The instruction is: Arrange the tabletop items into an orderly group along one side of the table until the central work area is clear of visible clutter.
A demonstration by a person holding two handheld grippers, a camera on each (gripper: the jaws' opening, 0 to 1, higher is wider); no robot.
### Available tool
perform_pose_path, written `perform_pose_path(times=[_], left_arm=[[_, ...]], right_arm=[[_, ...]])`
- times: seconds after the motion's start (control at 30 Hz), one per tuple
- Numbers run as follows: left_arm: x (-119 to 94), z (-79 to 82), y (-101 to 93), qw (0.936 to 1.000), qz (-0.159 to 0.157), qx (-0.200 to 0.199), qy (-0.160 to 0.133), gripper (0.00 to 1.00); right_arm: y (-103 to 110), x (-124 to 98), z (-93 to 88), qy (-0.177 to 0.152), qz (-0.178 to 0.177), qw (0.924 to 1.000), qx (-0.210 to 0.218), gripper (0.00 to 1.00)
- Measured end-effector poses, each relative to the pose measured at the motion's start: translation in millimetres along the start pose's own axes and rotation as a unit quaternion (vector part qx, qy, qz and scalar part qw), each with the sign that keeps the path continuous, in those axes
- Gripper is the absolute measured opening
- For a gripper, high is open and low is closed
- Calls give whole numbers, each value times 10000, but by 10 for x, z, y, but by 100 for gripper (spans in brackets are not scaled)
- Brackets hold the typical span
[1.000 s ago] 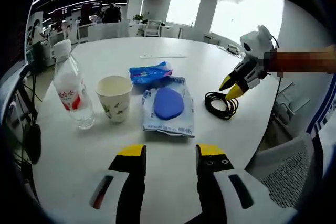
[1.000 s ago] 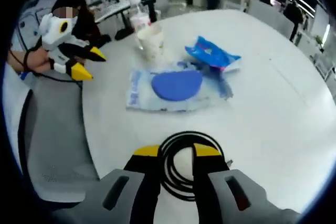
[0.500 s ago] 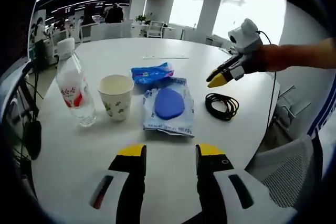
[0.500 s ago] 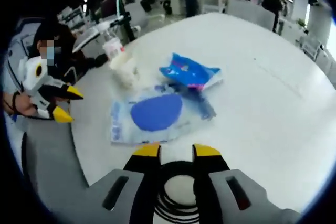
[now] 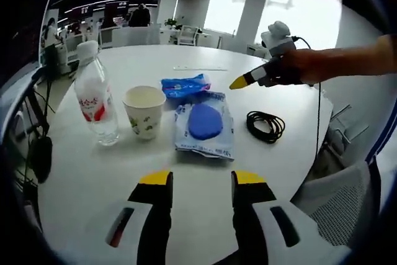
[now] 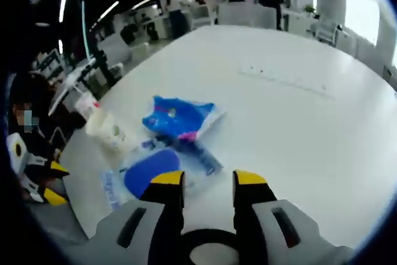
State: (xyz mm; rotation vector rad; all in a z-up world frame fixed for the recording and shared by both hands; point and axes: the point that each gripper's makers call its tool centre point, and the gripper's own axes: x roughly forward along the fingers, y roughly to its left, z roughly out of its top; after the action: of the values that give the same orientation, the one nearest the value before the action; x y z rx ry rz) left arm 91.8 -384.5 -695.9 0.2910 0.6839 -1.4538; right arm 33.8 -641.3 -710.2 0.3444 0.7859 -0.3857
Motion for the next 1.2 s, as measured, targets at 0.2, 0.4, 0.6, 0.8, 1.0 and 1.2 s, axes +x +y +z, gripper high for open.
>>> perform_pose_path(times=[0.2,0.4,0.6,0.8,1.0,1.2], left_arm=[[-22,-14,37,10000,40,-35,-9,36],[-42,-37,76,9999,74,-84,-6,36],[-66,-68,126,9997,121,-188,-37,36],[-91,-89,161,9995,163,-260,-65,36],[-119,-123,214,9991,211,-354,-78,36],[-135,-147,243,9988,231,-417,-71,36]], right_arm=[[42,62,75,-109,40,9993,357,29],[57,214,178,-184,106,9974,685,28],[66,347,242,-216,116,9933,1129,29],[37,461,235,-143,-33,9904,1375,30],[11,553,256,-105,-67,9897,1426,29],[20,625,255,-58,-39,9889,1482,26]])
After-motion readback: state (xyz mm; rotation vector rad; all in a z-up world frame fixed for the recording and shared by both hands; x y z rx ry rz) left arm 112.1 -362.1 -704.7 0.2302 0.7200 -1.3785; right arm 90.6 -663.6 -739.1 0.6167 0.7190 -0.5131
